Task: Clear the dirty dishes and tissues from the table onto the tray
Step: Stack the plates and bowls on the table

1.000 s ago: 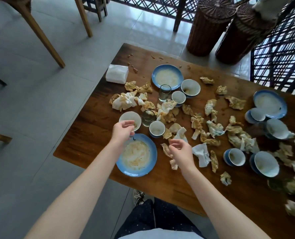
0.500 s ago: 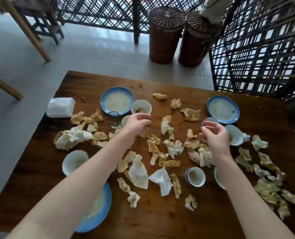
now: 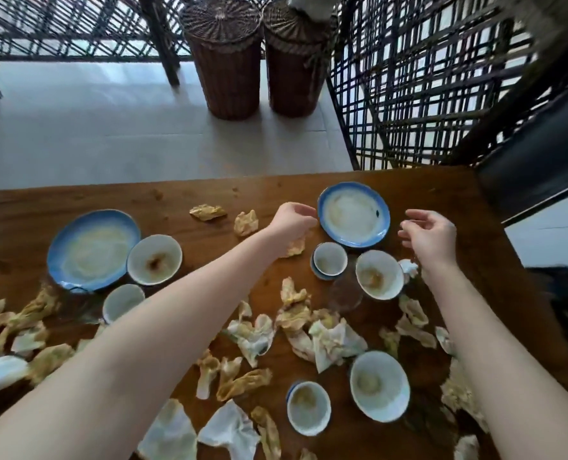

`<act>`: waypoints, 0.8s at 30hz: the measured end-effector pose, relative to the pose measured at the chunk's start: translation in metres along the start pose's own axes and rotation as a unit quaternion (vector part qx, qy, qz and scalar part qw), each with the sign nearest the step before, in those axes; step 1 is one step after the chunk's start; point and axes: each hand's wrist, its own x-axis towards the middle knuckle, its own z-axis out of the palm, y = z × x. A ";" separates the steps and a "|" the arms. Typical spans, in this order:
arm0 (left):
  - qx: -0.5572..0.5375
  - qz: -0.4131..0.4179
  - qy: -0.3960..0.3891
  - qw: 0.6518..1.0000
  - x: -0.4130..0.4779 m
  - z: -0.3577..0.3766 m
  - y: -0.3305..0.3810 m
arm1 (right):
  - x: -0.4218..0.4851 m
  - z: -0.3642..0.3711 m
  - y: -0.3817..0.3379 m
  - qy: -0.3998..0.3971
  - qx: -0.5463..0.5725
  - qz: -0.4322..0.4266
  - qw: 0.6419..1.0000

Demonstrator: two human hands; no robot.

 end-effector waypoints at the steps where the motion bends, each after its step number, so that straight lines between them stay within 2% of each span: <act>1: 0.010 -0.008 -0.006 1.000 0.013 0.007 0.000 | 0.014 0.003 0.002 -0.008 -0.016 0.001 1.000; 7: 0.083 -0.065 -0.006 0.994 0.069 0.039 -0.013 | 0.067 0.032 0.031 -0.093 -0.146 0.069 0.982; 12: 0.043 -0.086 -0.021 0.995 0.087 0.048 -0.019 | 0.075 0.048 0.046 -0.079 -0.150 0.085 0.982; 19: -0.045 -0.054 0.034 0.997 0.072 0.028 -0.005 | 0.058 0.049 0.004 -0.057 -0.082 0.016 0.995; 24: -0.104 -0.026 0.081 0.991 0.020 -0.041 0.013 | 0.024 0.073 -0.049 -0.094 -0.038 -0.050 0.994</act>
